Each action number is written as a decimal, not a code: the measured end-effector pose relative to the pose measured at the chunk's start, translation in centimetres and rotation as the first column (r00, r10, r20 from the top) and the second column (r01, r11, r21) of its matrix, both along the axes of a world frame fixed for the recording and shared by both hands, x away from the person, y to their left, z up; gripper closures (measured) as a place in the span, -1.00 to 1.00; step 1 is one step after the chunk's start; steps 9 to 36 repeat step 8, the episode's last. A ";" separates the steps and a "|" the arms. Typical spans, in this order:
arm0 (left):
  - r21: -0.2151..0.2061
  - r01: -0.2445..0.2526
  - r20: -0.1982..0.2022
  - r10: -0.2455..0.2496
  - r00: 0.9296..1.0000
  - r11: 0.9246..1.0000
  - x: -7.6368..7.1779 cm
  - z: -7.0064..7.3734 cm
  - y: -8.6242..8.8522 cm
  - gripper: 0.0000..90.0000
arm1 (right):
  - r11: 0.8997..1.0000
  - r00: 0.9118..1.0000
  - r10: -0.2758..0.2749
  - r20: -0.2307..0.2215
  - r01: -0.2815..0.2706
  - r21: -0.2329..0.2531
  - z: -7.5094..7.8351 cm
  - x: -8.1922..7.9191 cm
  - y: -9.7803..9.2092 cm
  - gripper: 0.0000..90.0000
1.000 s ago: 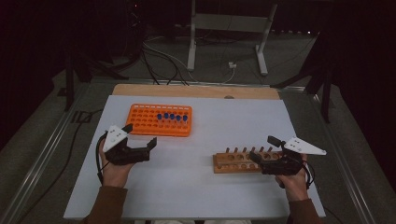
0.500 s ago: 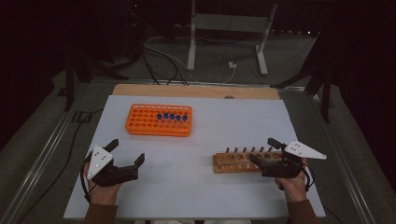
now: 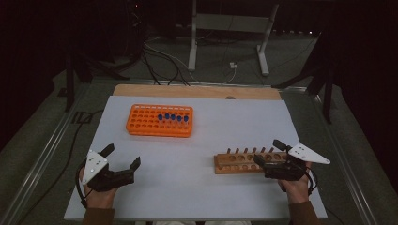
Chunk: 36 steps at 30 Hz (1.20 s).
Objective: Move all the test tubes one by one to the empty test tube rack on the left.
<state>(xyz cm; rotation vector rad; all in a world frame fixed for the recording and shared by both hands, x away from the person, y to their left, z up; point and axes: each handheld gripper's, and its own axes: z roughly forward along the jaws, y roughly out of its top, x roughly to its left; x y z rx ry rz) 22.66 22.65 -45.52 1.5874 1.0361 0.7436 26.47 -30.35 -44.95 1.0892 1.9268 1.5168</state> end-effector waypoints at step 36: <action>-0.003 -0.010 -0.030 0.010 1.000 1.000 0.2 -0.5 0.1 -0.98 | 1.000 1.000 -0.017 -0.016 0.017 -0.005 -0.2 0.2 -0.2 -1.00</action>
